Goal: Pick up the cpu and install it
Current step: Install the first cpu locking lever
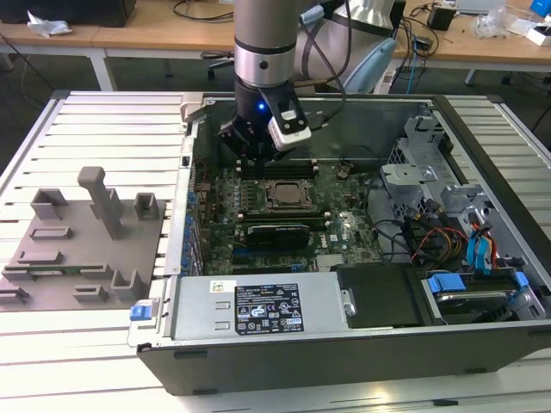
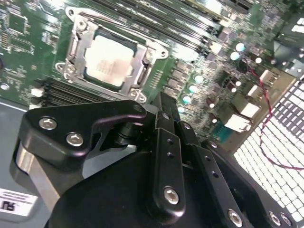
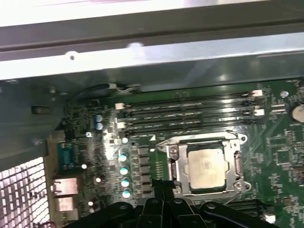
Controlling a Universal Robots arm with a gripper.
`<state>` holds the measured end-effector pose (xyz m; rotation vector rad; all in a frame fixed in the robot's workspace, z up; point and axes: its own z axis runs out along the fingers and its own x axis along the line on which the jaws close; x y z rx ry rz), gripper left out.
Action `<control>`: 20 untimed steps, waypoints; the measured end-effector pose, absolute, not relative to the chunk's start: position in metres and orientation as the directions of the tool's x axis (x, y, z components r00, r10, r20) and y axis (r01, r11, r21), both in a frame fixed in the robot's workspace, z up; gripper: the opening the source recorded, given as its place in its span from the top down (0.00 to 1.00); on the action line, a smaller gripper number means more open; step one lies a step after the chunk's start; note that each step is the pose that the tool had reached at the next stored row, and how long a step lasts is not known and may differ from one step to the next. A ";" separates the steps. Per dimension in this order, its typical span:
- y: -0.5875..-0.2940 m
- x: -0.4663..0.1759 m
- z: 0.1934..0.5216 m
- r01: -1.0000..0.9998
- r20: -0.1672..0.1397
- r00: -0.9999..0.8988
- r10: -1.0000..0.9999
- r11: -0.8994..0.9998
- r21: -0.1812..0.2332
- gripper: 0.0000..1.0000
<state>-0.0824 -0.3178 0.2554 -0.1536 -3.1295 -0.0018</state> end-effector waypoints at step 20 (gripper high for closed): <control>-0.317 -0.101 0.255 0.096 0.007 -0.995 0.097 0.974 0.207 0.89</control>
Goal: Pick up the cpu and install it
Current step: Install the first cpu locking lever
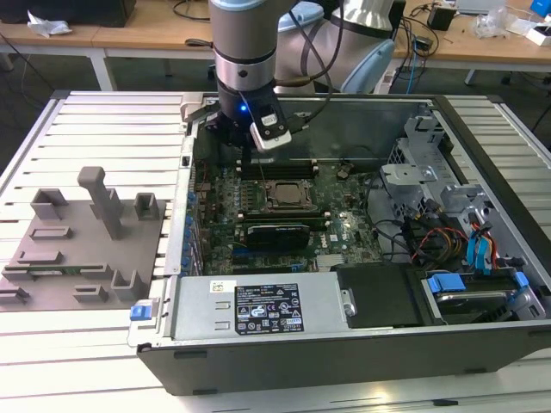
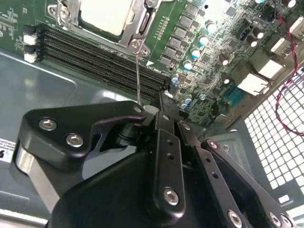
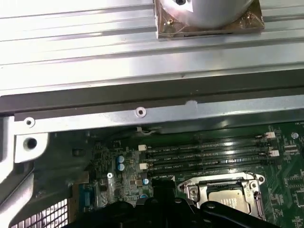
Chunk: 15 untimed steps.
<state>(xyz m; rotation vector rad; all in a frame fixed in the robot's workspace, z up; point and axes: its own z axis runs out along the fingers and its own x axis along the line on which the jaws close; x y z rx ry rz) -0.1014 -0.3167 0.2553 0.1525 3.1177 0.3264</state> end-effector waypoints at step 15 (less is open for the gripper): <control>-0.321 -0.079 0.255 0.097 0.007 -0.995 0.098 0.973 0.207 0.89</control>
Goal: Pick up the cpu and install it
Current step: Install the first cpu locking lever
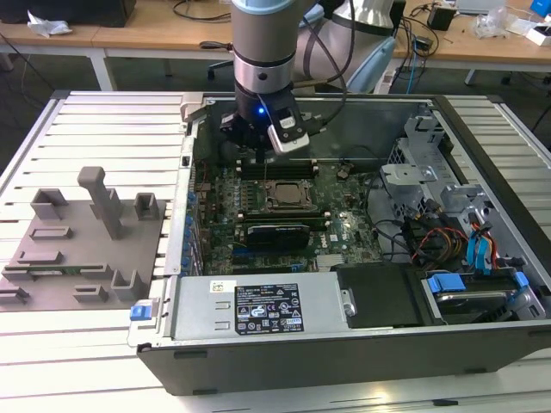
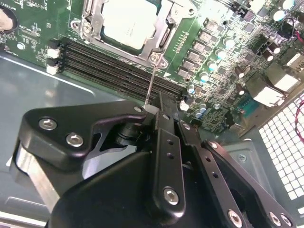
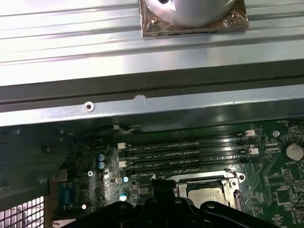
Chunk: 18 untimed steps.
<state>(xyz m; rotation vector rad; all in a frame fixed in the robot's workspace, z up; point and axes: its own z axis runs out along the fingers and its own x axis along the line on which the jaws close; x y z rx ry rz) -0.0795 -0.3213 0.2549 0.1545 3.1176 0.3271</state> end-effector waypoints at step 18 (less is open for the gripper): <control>-0.323 -0.046 0.243 0.097 0.005 -0.995 0.099 0.974 0.206 0.89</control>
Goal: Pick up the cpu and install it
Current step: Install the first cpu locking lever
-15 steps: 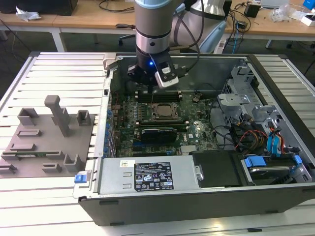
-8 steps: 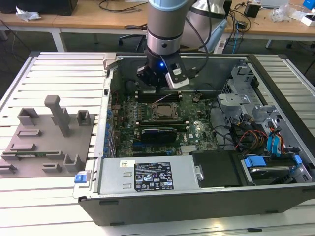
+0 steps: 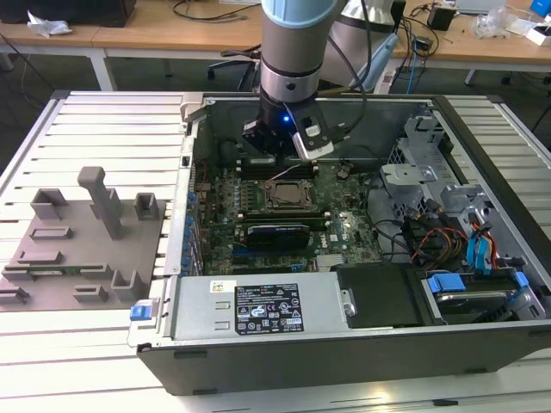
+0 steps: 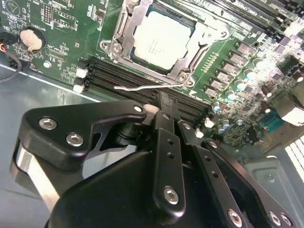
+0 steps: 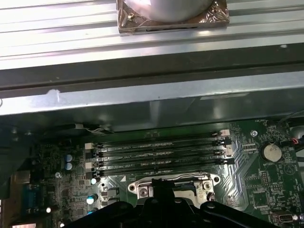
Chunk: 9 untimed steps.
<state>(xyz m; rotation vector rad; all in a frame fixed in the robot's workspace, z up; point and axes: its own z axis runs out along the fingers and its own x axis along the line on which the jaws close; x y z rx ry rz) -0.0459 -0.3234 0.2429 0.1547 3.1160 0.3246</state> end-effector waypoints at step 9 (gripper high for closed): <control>-0.323 -0.037 0.235 0.094 -0.014 -0.995 0.099 0.974 0.207 0.89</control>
